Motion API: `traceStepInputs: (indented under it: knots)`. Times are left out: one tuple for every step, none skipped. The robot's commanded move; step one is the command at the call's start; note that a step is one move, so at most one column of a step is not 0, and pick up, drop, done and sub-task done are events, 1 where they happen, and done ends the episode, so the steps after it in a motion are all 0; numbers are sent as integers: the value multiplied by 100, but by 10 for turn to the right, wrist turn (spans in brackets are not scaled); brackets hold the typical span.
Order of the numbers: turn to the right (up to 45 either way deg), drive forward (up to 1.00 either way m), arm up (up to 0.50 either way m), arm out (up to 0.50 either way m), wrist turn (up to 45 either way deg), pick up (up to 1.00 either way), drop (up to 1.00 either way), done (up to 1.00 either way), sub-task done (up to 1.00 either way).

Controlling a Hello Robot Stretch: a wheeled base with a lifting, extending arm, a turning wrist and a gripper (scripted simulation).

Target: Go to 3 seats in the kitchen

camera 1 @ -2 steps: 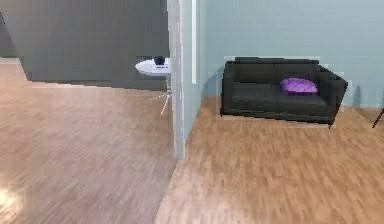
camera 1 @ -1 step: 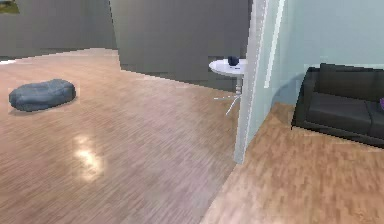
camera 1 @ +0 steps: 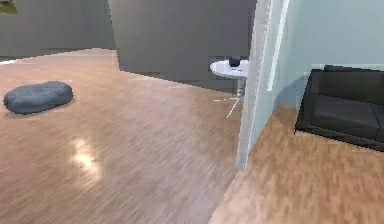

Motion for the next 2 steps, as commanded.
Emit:
traceStepInputs:
  knots:
    - [120,0,0,0,0,0,0,0,0]
    - [0,35,0,0,0,0,0,0,0]
